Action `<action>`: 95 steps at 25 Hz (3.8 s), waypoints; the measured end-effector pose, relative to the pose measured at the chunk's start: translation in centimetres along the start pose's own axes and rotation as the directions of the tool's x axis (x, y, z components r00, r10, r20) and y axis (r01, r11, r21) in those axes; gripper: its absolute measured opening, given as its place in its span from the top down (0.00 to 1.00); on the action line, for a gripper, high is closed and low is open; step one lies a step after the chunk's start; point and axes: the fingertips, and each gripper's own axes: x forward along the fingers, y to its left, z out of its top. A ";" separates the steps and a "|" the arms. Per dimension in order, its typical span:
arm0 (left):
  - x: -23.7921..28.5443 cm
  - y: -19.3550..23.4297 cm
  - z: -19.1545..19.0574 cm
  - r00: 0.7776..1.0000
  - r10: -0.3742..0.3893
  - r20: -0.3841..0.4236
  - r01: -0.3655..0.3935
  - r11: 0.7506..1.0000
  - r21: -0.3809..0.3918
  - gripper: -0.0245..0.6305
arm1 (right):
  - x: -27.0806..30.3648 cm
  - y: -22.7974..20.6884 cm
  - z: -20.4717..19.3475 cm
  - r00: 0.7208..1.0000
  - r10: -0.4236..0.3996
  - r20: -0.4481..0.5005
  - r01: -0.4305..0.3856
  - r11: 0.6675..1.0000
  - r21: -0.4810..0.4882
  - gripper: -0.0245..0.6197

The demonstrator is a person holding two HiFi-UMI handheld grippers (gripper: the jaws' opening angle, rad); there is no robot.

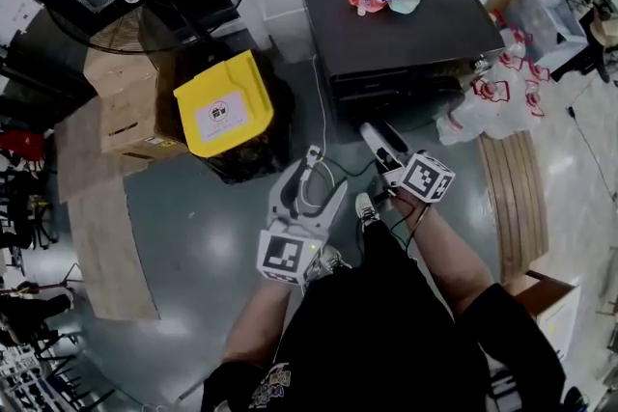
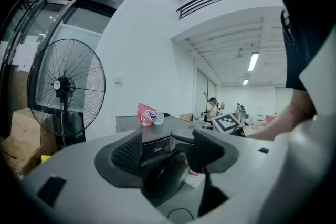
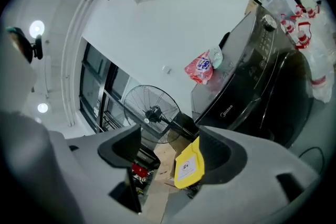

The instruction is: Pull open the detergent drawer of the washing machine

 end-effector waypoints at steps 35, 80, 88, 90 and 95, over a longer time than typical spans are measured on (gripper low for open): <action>13.1 3.7 -4.7 0.985 0.080 -0.155 -0.098 0.989 -0.112 0.53 | 11.4 -20.1 2.5 0.987 -0.158 -0.002 0.140 0.867 0.479 0.21; 8.1 -0.4 -5.7 0.984 -0.036 -0.176 0.018 0.994 -0.106 0.53 | 4.0 -18.4 -0.9 0.983 -0.177 0.047 0.133 0.868 0.478 0.24; 6.5 -2.7 -6.0 0.988 -0.063 -0.144 0.053 0.996 -0.074 0.53 | 0.4 -17.6 -2.5 0.982 -0.184 0.046 0.139 0.863 0.486 0.24; 5.8 -3.5 -5.7 0.983 -0.075 -0.170 0.061 0.994 -0.086 0.53 | -0.5 -17.4 -2.9 0.981 -0.189 0.044 0.144 0.864 0.483 0.24; 4.3 -4.5 -6.3 0.980 -0.085 -0.182 0.069 0.993 -0.093 0.53 | -2.1 -17.1 -3.7 0.979 -0.194 0.060 0.142 0.864 0.482 0.24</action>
